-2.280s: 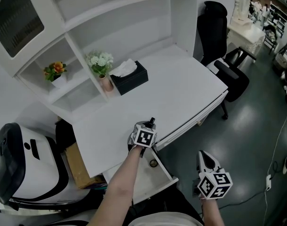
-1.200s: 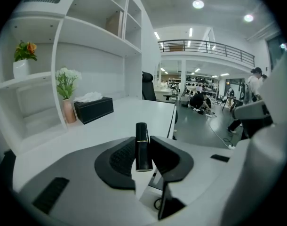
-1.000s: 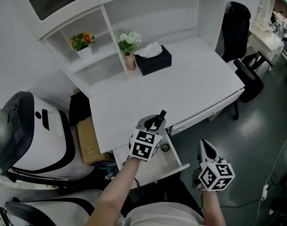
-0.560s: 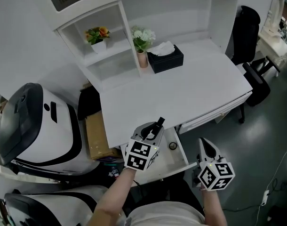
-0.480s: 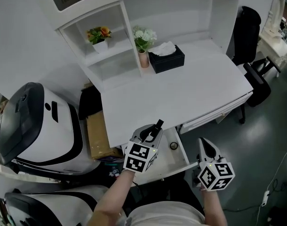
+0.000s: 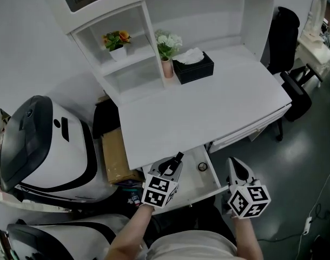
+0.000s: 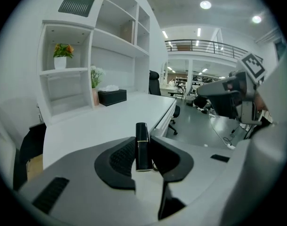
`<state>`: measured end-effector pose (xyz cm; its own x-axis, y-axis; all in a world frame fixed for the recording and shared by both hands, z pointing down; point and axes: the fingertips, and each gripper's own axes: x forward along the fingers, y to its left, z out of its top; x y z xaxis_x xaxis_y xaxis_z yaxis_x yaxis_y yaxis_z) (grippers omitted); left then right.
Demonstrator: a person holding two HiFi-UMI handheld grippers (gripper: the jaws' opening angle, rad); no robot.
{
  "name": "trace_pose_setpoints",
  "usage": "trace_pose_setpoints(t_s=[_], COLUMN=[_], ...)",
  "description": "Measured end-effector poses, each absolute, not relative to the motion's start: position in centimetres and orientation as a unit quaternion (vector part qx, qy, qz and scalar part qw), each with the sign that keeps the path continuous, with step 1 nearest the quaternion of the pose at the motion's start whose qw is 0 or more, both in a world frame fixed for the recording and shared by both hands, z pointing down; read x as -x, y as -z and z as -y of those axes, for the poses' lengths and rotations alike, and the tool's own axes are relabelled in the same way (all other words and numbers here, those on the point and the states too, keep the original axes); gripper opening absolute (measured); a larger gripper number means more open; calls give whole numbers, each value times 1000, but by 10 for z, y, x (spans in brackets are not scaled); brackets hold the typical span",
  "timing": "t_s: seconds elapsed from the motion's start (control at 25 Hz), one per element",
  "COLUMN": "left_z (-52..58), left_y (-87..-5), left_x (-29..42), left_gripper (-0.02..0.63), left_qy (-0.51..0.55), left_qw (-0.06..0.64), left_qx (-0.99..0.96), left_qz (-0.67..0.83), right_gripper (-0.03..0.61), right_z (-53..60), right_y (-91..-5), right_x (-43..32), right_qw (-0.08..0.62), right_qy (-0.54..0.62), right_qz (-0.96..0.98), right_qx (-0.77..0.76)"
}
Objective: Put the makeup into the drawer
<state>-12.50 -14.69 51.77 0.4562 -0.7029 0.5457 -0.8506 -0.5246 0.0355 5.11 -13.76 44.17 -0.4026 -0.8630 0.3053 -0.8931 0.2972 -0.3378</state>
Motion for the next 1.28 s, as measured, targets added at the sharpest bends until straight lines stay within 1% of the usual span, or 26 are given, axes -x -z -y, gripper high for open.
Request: trace_pose_setpoints(t_s=[0.44, 0.96, 1.28], left_z=[137, 136, 129], left_y=[-607, -695, -741], left_x=[107, 82, 82], left_gripper=[101, 101, 101], left_qy=[-303, -403, -447], left_qw=[205, 221, 261], left_qx=[-830, -811, -778], left_qz=[420, 362, 356], right_gripper=[3, 2, 2], right_z=[128, 124, 127], right_y=[-448, -455, -458], right_x=[-64, -94, -110], right_qw=[34, 46, 43], right_qy=[-240, -243, -248], right_qz=[790, 769, 760], right_qx=[-563, -589, -599])
